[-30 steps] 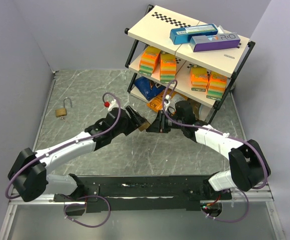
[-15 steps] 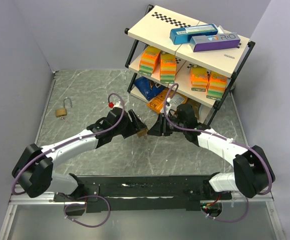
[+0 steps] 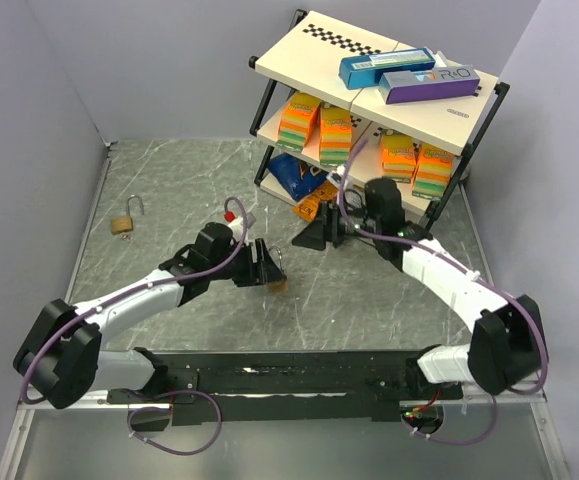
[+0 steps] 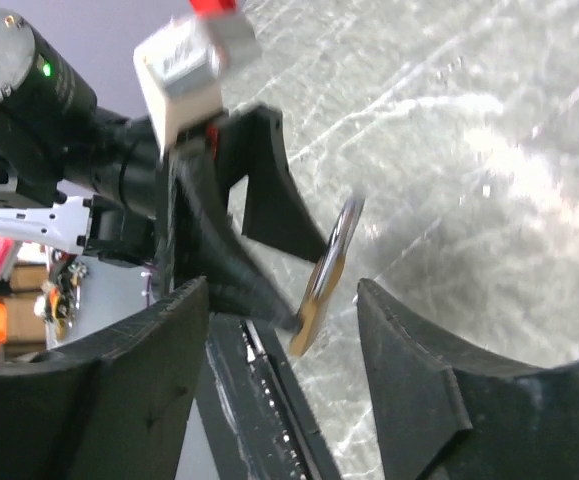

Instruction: Unlock with the key

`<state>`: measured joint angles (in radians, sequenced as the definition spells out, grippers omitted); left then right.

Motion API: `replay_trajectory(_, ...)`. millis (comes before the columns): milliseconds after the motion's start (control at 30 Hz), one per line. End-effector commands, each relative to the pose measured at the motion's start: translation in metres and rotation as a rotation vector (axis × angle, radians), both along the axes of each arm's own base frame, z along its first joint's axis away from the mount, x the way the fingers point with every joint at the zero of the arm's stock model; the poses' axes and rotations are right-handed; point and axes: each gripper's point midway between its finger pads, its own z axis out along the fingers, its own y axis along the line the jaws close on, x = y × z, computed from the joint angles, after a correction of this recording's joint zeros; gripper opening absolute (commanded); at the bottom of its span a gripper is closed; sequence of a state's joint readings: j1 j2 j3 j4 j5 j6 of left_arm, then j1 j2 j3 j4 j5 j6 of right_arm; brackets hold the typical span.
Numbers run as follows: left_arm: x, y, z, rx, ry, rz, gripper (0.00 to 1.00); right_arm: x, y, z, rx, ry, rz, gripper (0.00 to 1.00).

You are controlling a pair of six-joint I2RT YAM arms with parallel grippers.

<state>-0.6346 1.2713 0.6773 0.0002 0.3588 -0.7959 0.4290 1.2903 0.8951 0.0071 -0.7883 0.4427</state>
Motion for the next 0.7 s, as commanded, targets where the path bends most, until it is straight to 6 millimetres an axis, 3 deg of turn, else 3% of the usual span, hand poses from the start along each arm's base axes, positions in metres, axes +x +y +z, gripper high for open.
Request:
replay_trajectory(0, -0.008, -0.013, 0.052, -0.104, -0.217, -0.204, 0.01, 0.005, 0.013, 0.015, -0.036, -0.059, 0.101, 0.68)
replay_trajectory(333, -0.01, -0.01, 0.062, -0.121, -0.237, -0.205, 0.01, -0.005, 0.045, -0.021, -0.131, -0.006, 0.168, 0.69)
replay_trajectory(667, -0.01, 0.0, 0.052, -0.054, -0.234, -0.189, 0.01, 0.012, 0.063, -0.036, -0.266, 0.032, 0.136, 0.67)
